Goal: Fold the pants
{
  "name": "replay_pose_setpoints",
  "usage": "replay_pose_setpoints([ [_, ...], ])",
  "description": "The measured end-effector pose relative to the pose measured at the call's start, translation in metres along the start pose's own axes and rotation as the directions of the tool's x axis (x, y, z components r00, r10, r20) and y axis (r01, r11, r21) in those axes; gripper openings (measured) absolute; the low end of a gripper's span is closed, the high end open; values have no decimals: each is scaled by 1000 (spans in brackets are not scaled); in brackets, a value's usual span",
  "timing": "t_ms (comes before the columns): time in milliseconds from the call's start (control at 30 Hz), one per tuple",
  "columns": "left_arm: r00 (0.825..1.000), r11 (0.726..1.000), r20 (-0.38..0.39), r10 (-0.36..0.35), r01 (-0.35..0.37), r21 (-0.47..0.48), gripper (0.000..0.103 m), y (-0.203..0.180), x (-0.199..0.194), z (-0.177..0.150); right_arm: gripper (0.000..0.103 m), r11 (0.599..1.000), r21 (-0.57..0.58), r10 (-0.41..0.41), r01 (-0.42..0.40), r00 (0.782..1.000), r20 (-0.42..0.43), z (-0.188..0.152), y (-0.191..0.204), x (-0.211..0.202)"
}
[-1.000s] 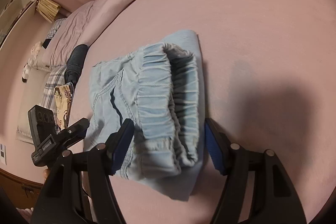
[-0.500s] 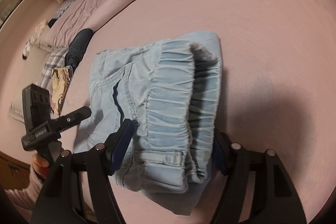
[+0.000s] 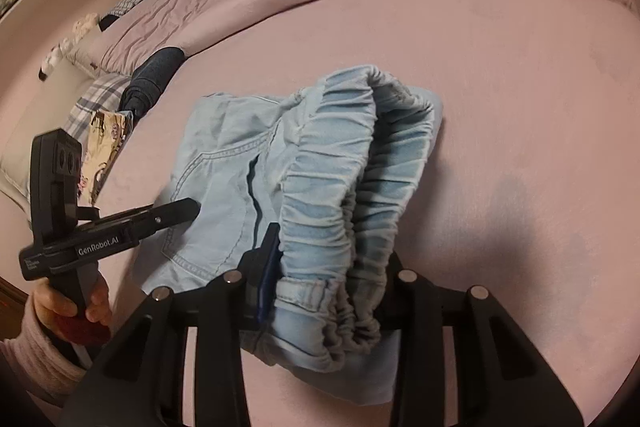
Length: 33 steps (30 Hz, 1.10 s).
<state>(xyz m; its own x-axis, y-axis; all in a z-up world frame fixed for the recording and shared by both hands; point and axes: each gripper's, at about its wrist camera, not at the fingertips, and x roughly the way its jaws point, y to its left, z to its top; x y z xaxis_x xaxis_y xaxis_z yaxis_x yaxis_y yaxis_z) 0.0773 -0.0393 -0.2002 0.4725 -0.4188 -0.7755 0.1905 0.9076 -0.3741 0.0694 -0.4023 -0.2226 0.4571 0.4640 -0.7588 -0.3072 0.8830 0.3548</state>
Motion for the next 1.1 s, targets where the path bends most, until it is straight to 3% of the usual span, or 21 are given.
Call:
replay_pose_setpoints([
  [167, 999, 999, 44, 11, -13, 39, 19, -7, -16, -5, 34, 996, -80, -32, 35, 999, 44, 1, 20, -14],
  [533, 992, 999, 119, 37, -40, 19, 19, -6, -52, -9, 33, 984, -181, 17, -5, 998, 64, -5, 62, -26],
  [1100, 967, 998, 245, 70, -69, -12, 19, 15, -106, -22, 33, 946, -323, 74, -32, 990, 119, 7, 123, -42],
])
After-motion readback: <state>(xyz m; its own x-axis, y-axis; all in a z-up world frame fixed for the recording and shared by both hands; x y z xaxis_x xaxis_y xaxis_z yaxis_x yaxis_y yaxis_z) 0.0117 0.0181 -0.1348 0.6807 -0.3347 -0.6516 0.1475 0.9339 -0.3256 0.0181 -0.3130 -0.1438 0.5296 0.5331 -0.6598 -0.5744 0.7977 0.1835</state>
